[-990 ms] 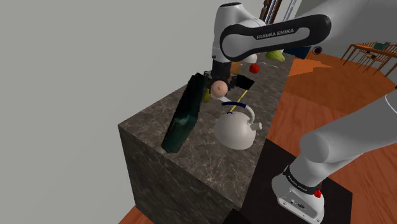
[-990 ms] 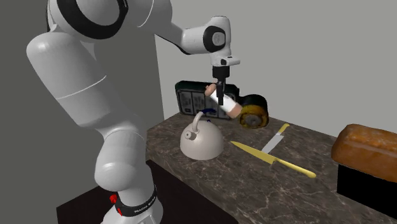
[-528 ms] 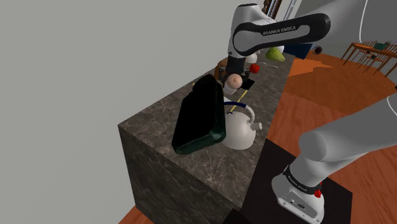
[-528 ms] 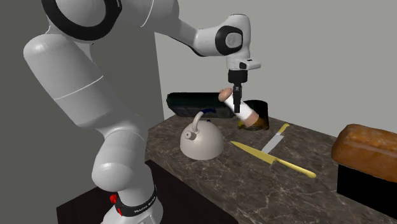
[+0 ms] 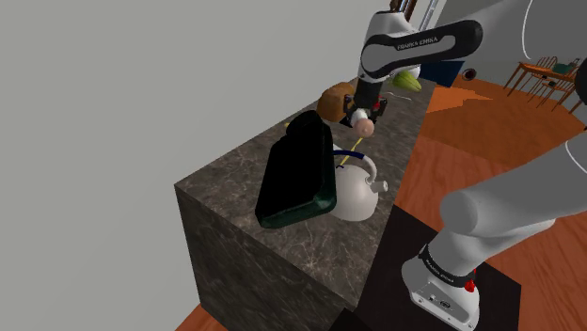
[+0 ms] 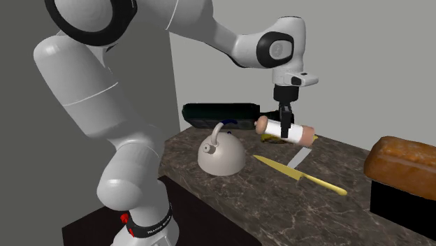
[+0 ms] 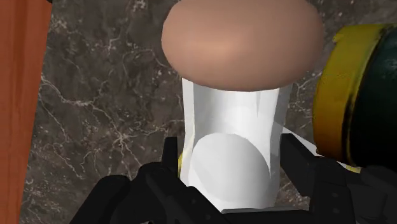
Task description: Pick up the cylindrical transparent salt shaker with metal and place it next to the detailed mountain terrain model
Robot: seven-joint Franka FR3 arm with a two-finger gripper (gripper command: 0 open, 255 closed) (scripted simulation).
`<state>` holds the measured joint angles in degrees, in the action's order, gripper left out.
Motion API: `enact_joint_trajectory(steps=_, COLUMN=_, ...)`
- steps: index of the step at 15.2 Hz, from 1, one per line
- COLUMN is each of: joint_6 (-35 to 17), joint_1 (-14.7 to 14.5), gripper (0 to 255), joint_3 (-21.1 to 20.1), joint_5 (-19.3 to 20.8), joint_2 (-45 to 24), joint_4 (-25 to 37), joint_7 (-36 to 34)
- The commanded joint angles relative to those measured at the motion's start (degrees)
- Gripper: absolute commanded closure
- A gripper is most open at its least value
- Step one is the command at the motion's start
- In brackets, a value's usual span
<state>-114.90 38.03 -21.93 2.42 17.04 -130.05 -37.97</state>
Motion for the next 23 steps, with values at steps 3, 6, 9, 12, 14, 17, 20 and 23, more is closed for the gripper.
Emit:
enact_joint_trajectory(steps=3, joint_6=-1.09, joint_1=2.54, gripper=255, joint_3=3.17, joint_5=1.76, joint_2=-2.52, joint_4=1.79, joint_7=4.67)
enact_joint_trajectory(steps=6, joint_6=-1.71, joint_1=4.43, gripper=255, joint_3=5.43, joint_5=2.99, joint_2=-4.89, joint_4=3.82, joint_7=8.05)
enact_joint_trajectory(steps=9, joint_6=-2.17, joint_1=6.25, gripper=255, joint_3=7.52, joint_5=4.07, joint_2=-7.68, joint_4=6.44, joint_7=11.31)
enact_joint_trajectory(steps=12, joint_6=-2.42, joint_1=7.99, gripper=255, joint_3=9.45, joint_5=4.99, joint_2=-10.83, joint_4=9.66, joint_7=14.48)
enact_joint_trajectory(steps=14, joint_6=-2.45, joint_1=9.10, gripper=255, joint_3=10.65, joint_5=5.49, joint_2=-13.12, joint_4=12.14, joint_7=16.55)
enact_joint_trajectory(steps=17, joint_6=-2.27, joint_1=10.69, gripper=255, joint_3=12.30, joint_5=6.06, joint_2=-16.84, joint_4=16.37, joint_7=19.60)
enact_joint_trajectory(steps=20, joint_6=-1.77, joint_1=12.20, gripper=255, joint_3=13.79, joint_5=6.42, joint_2=-20.87, joint_4=21.24, joint_7=22.58)
enact_joint_trajectory(steps=23, joint_6=-0.90, joint_1=13.66, gripper=255, joint_3=15.09, joint_5=6.59, joint_2=-25.25, joint_4=26.83, joint_7=25.49)
